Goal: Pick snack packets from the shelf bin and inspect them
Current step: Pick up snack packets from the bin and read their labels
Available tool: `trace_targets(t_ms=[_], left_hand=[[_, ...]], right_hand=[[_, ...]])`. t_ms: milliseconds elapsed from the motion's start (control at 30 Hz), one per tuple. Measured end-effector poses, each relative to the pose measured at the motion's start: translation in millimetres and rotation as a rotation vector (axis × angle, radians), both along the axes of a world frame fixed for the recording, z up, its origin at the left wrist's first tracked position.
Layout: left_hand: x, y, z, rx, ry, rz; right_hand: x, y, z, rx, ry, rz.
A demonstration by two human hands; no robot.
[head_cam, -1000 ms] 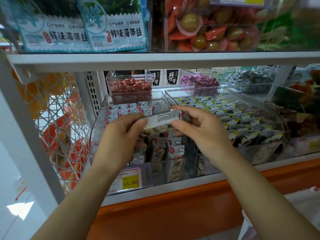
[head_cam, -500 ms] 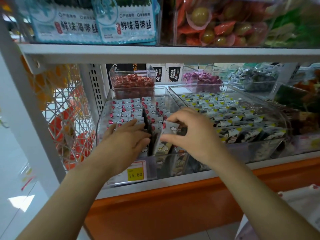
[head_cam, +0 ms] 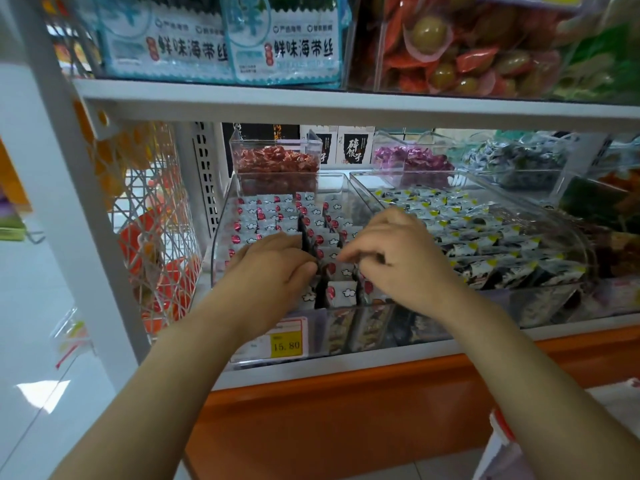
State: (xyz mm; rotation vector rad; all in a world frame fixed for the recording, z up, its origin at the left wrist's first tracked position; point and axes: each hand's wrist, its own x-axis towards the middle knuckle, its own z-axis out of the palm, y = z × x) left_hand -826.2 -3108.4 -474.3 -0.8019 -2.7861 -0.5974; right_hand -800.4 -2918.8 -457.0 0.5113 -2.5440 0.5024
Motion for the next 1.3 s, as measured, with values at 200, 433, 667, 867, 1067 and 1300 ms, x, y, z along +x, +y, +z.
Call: trace_targets(t_ms=[200, 433, 667, 867, 1067, 1300], left_hand=[[-1.7, -0.6, 2.1, 0.044, 0.011, 0.005], [-2.0, 2.2, 3.6, 0.069, 0.048, 0.003], [-1.9, 5.8, 5.8, 0.208, 0.080, 0.038], [-0.7, 7.6, 3.0, 0.161, 0.088, 0.078], [2.0, 7.2, 7.8, 0.332, 0.102, 0.065], [6.6, 2.9, 18.1, 1.061, -0.447, 0.092]], right_hand=[[-23.4, -5.4, 12.6, 0.295, -0.075, -0.086], [-28.2, -8.6, 10.4, 0.338, -0.085, -0.033], [-6.7, 2.9, 12.2, -0.512, 0.019, 0.088], [1.8, 8.9, 6.1, -0.924, 0.079, 0.036], [2.6, 6.5, -0.3, -1.265, -0.113, 0.112], [5.1, 9.2, 0.4, -1.568, -0.395, 0.311]])
